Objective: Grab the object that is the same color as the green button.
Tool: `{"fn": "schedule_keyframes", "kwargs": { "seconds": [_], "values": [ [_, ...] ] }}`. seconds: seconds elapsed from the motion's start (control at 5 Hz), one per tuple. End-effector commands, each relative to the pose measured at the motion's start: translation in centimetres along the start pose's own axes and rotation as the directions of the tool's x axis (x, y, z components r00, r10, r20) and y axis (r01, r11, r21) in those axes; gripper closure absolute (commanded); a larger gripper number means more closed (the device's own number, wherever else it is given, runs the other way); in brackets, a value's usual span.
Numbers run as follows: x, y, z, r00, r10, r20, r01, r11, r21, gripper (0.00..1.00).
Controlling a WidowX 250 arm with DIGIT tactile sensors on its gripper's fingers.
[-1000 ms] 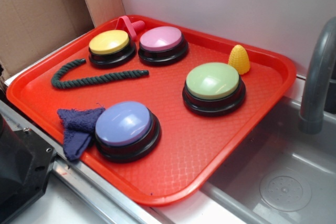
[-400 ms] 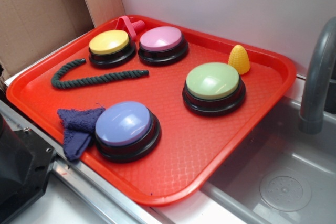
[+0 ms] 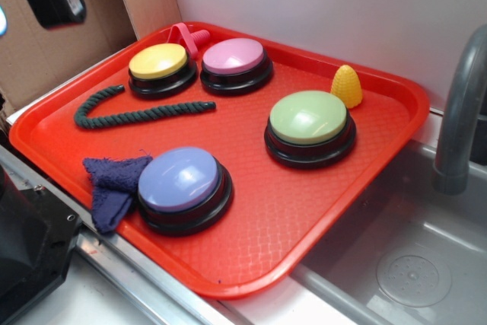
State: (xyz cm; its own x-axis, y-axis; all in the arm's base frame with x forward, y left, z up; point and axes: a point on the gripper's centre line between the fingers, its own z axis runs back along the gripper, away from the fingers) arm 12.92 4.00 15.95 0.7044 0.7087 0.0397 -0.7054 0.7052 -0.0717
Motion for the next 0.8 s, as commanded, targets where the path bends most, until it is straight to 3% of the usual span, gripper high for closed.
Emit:
{"fn": "schedule_keyframes", "kwargs": {
  "seconds": [0.0,0.2,0.4,0.6],
  "values": [
    [4.1,3.2,-5.3,0.914,0.387,0.123,-0.398,0.914,0.082,0.00],
    [5.6,4.2,-8.1,0.892,0.425,0.155,-0.445,0.885,0.137,0.00],
    [7.3,5.5,-10.7,0.864,0.475,0.169,-0.497,0.858,0.129,0.00],
    [8.3,6.0,-12.8,0.859,0.487,0.158,-0.500,0.865,0.047,0.00]
  ]
}}
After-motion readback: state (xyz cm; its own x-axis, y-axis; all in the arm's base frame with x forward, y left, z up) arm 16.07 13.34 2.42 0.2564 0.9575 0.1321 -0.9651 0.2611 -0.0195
